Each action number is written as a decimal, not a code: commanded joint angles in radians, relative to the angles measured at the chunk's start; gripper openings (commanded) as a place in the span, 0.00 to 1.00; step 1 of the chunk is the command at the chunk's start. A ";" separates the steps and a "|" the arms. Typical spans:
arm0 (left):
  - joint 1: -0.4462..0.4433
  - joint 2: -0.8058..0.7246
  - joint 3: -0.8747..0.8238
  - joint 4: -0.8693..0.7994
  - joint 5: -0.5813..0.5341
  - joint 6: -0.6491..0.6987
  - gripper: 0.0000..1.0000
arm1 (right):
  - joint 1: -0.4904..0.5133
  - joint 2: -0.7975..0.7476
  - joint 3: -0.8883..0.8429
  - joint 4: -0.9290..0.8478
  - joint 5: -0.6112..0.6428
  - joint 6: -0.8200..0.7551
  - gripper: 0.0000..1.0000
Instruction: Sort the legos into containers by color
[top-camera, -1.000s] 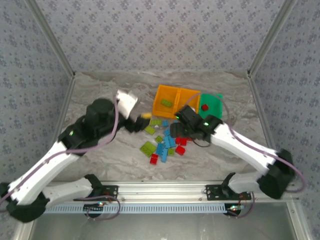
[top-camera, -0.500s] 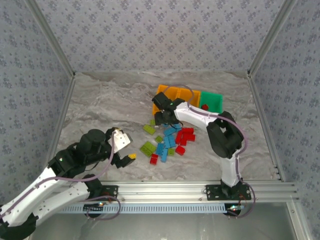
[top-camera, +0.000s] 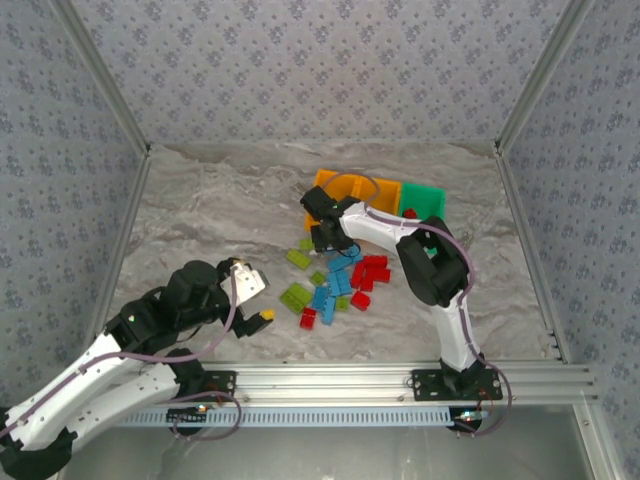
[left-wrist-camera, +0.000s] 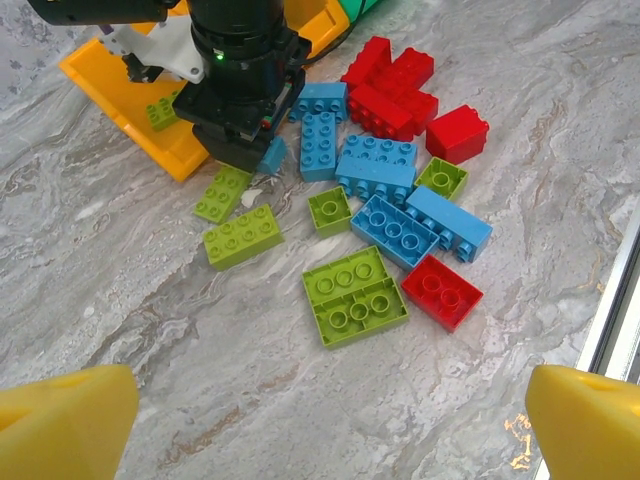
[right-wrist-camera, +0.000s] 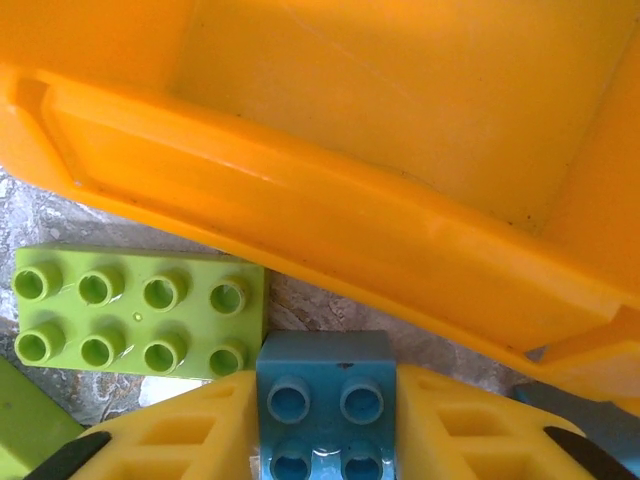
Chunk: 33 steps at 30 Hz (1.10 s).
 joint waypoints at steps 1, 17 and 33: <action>0.008 -0.004 -0.004 0.021 -0.007 0.016 0.99 | -0.001 -0.027 -0.002 -0.046 -0.004 0.006 0.32; 0.012 -0.013 -0.005 0.021 -0.004 0.002 0.99 | -0.105 -0.333 -0.037 -0.072 0.155 -0.063 0.33; 0.013 -0.031 -0.016 0.057 -0.020 -0.007 0.99 | -0.263 -0.181 0.114 -0.118 0.077 -0.141 0.54</action>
